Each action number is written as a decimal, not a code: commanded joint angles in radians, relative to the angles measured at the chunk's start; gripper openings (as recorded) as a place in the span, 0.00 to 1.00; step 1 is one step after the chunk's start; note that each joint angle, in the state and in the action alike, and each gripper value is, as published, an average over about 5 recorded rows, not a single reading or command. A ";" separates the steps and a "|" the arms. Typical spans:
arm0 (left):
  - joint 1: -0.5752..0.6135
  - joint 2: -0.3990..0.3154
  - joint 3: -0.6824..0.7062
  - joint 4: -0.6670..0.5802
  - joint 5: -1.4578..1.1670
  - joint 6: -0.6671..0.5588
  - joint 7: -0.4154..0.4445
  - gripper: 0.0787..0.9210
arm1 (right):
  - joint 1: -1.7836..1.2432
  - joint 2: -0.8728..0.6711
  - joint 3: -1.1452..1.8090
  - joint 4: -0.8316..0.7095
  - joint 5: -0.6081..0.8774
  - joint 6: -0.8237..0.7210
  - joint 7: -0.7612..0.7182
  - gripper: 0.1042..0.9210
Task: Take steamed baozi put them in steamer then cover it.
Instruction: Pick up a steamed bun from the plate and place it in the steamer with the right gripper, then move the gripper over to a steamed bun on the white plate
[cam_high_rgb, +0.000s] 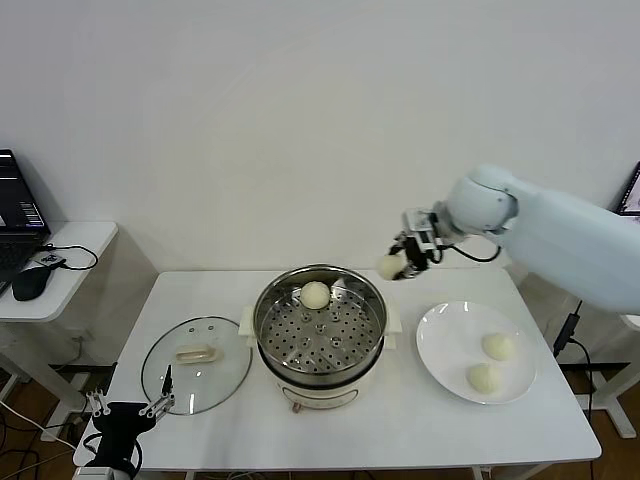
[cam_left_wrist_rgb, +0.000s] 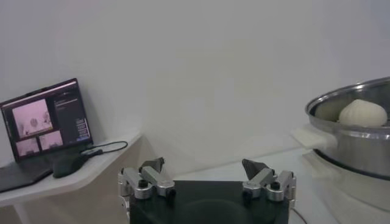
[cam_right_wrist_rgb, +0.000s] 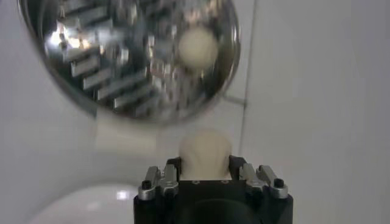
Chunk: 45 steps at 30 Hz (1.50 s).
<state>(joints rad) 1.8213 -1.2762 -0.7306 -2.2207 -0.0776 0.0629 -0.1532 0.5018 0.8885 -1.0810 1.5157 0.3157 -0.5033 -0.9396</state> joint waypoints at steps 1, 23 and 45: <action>0.000 0.000 -0.004 0.001 -0.003 0.001 0.001 0.88 | 0.065 0.189 -0.073 0.022 0.181 -0.130 0.088 0.50; -0.035 0.004 -0.019 0.027 -0.025 0.001 0.000 0.88 | -0.132 0.453 -0.116 -0.160 0.148 -0.222 0.205 0.51; -0.040 0.001 -0.016 0.018 -0.026 0.004 0.002 0.88 | 0.061 0.169 -0.070 -0.035 0.038 -0.119 -0.047 0.88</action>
<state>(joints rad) 1.7809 -1.2754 -0.7466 -2.2013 -0.1047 0.0670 -0.1521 0.4845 1.1805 -1.1639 1.4260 0.3774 -0.6628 -0.8740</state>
